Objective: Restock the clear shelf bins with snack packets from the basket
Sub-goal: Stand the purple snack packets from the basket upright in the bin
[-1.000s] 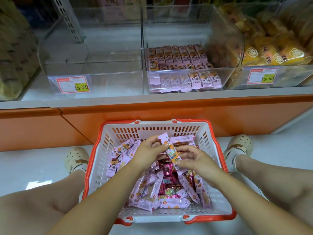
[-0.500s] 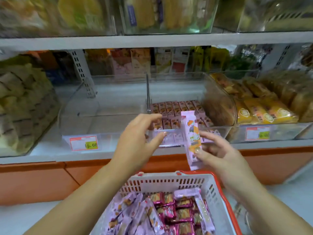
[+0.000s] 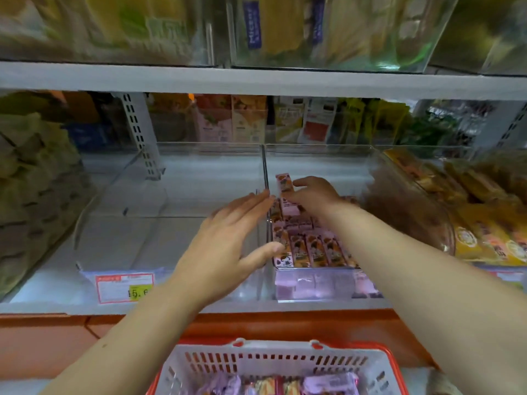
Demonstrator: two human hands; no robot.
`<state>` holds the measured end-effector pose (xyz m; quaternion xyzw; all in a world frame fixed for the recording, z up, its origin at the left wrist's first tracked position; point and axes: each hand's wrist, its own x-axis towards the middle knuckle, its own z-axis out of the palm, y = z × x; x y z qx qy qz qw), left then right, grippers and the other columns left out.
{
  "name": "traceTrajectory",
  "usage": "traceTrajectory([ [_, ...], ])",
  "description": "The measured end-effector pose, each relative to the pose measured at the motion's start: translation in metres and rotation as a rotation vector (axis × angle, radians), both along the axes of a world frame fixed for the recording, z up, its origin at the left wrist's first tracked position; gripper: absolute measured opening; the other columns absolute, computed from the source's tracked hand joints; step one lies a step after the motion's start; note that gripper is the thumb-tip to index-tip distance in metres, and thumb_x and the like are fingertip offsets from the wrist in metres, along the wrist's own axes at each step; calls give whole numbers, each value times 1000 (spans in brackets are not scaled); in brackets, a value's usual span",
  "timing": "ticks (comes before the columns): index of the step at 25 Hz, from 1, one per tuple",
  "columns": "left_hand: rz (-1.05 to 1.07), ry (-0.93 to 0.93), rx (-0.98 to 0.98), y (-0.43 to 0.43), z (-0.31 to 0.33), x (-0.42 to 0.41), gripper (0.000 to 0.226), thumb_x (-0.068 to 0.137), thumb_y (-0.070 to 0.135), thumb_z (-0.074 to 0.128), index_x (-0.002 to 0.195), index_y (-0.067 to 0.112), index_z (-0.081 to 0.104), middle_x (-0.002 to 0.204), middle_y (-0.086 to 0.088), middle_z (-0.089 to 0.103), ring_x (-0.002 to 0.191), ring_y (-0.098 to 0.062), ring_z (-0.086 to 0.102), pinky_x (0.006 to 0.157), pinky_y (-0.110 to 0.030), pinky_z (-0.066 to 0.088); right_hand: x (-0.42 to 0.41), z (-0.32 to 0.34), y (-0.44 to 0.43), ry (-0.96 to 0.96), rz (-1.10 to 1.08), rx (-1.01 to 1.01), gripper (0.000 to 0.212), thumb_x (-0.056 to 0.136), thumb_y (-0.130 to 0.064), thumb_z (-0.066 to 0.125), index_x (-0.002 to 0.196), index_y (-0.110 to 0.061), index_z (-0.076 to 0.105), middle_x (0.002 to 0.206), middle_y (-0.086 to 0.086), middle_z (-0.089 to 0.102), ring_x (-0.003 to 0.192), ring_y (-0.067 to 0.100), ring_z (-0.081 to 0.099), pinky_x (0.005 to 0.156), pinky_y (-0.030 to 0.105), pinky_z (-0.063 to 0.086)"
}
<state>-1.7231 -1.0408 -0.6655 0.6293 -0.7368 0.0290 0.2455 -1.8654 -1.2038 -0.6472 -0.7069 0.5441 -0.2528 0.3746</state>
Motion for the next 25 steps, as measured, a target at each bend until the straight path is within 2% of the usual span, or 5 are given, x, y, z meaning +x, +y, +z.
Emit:
traceTrajectory([
  [8, -3, 12, 10, 0, -1, 0, 79, 80, 80, 21, 149, 42, 14, 150, 29, 8, 142, 2, 12, 113, -26, 15, 21, -28, -19, 235, 130, 23, 37, 85, -36, 68, 105, -5, 71, 106, 11, 71, 94, 22, 66, 85, 33, 52],
  [14, 19, 13, 7, 1, 0, -2, 78, 82, 78, 25, 149, 39, 20, 150, 27, 12, 143, -5, 17, 112, -27, 17, 13, -11, -2, 351, 185, 13, 56, 87, -49, 63, 127, -10, 60, 128, 10, 61, 110, 24, 59, 87, 29, 47],
  [19, -2, -28, -295, 48, -6, -24, 50, 91, 43, 52, 131, 14, 56, 134, -4, 56, 122, -25, 49, 104, -35, 35, -61, 15, 90, -279, -134, -527, 25, 94, -28, 57, 118, -19, 57, 83, -11, 55, 75, 1, 55, 66, 20, 42],
  [21, -105, -22, -266, 81, -22, -41, 41, 91, 32, 54, 125, 11, 60, 125, -4, 59, 113, -22, 52, 99, -30, 37, -99, -13, 144, -425, -161, -732, 15, 95, -12, 53, 109, -17, 53, 86, -11, 50, 75, 0, 50, 68, 15, 42],
  [25, -167, -89, 96, 122, -92, -54, 42, 89, 34, 47, 128, 21, 56, 130, 1, 55, 114, -18, 54, 92, -34, 48, -143, -119, 191, 7, -41, -429, 13, 91, -13, 52, 102, -20, 53, 95, -5, 52, 84, 10, 53, 73, 26, 43],
])
